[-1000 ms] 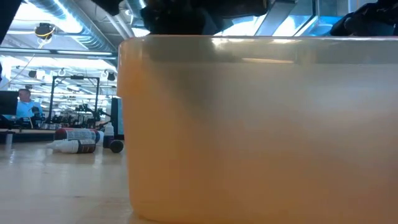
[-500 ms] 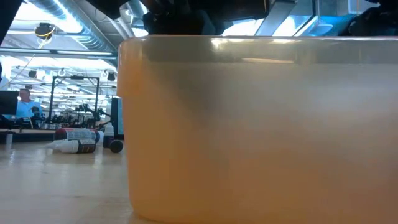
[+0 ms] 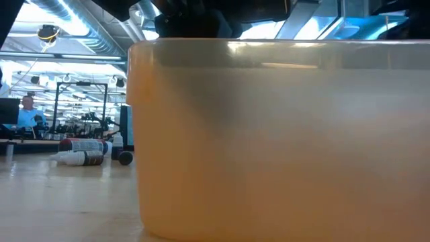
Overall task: Pick & Place food coloring
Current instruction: Put the small black food coloring bottle into the orange bin
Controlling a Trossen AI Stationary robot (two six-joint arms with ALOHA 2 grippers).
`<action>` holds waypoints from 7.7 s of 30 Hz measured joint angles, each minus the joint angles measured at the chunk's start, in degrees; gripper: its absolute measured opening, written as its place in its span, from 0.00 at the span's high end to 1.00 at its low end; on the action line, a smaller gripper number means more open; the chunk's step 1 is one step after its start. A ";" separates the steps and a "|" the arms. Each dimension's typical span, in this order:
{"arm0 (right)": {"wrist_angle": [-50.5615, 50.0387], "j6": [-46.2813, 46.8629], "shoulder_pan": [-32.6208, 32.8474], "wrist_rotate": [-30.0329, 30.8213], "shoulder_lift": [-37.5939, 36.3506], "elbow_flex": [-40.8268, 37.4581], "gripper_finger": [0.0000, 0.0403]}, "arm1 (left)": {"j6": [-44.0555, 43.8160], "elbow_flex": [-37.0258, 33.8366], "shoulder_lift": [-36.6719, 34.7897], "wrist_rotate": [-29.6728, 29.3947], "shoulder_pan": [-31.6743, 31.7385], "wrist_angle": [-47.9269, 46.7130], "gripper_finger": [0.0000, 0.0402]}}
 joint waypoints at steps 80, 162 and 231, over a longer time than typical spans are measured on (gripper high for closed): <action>69.41 -8.58 14.40 18.28 -17.57 -53.79 0.46 | -0.04 0.00 -0.11 0.02 0.10 0.22 0.73; 68.76 -24.20 8.81 11.68 -17.46 -48.72 0.87 | -0.02 0.23 -2.39 2.37 0.33 -0.44 0.73; 16.25 -141.08 -0.77 26.41 33.31 28.56 0.87 | -11.54 -55.28 -38.69 7.54 -4.57 66.12 0.73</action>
